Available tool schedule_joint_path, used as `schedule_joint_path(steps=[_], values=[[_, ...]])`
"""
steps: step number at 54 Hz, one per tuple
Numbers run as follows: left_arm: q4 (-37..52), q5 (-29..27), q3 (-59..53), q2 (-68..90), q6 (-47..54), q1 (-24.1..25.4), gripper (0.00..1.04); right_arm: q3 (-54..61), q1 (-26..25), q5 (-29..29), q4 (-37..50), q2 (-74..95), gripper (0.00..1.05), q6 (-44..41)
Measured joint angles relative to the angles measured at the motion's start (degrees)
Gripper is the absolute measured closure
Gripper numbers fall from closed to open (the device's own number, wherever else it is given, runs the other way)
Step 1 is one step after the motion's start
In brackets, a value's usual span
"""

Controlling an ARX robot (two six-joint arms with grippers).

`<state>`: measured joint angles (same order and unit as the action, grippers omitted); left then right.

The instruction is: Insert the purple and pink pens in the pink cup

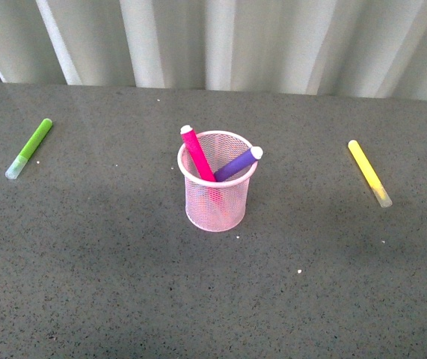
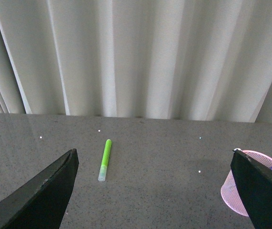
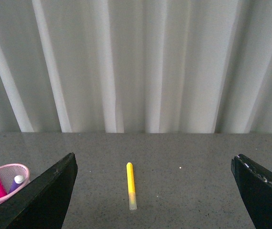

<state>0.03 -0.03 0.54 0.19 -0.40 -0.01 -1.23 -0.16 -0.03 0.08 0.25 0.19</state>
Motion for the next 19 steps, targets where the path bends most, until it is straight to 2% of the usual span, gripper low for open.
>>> schedule_joint_path(steps=[19], values=[[0.0,0.0,0.0,0.0,0.02,0.0,0.07,0.0,0.0,0.0,0.0,0.0,0.07,0.0]])
